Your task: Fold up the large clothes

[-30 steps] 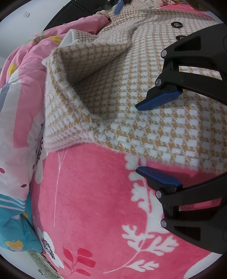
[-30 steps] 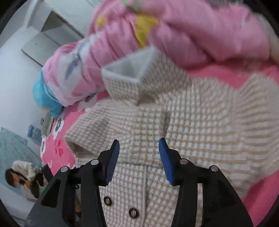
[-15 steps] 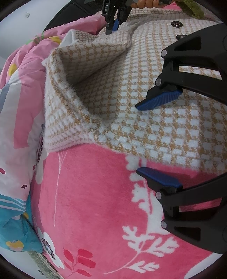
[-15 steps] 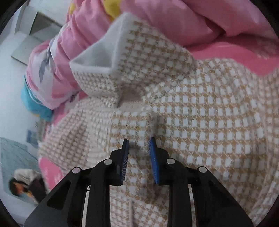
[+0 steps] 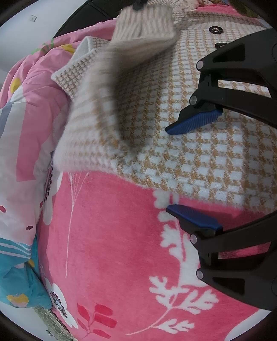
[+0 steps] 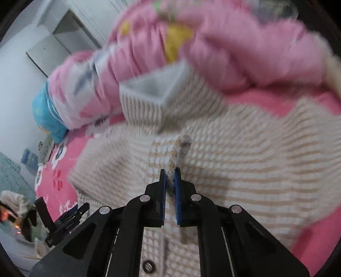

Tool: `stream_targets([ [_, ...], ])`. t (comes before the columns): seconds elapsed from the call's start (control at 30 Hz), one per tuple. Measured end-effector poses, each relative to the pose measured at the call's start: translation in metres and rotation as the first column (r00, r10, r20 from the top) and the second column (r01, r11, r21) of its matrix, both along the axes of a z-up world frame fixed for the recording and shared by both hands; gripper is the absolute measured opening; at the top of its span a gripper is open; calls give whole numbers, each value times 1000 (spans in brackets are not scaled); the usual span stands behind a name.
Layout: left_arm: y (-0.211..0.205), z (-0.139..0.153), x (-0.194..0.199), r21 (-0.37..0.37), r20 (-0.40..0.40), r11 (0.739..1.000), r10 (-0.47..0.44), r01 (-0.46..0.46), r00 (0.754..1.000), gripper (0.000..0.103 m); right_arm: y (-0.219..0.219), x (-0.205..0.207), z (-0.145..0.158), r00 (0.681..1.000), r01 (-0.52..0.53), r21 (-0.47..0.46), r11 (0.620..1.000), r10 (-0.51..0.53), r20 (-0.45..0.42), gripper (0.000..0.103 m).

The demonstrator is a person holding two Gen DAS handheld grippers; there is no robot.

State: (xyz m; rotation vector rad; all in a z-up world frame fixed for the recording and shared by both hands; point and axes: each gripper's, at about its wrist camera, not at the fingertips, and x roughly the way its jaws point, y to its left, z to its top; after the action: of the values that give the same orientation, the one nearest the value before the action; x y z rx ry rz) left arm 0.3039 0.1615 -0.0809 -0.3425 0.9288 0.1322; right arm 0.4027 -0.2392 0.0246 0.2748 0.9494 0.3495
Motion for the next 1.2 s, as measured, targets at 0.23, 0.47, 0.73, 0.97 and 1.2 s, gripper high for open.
stream_targets([
  [0.23, 0, 0, 0, 6, -1, 1000, 0, 0, 1000, 65, -41, 22, -29, 992, 80, -28, 996, -82, -98, 7],
  [0.47, 1, 1, -3, -13, 4, 1000, -6, 6, 1000, 65, -48, 36, -64, 968, 160, -44, 986, -165, -189, 8],
  [0.73, 4, 1, -4, -13, 4, 1000, -5, 5, 1000, 65, -47, 27, -87, 959, 74, 22, 997, -65, -276, 38],
  [0.97, 2, 0, -4, -12, 9, 1000, -5, 6, 1000, 65, -18, 14, -57, 987, 49, -195, 980, -78, -141, 9],
  [1.2, 8, 11, -8, -60, 5, 998, -13, 14, 1000, 63, -4, 23, -65, 987, 22, -345, 938, -74, -141, 17],
])
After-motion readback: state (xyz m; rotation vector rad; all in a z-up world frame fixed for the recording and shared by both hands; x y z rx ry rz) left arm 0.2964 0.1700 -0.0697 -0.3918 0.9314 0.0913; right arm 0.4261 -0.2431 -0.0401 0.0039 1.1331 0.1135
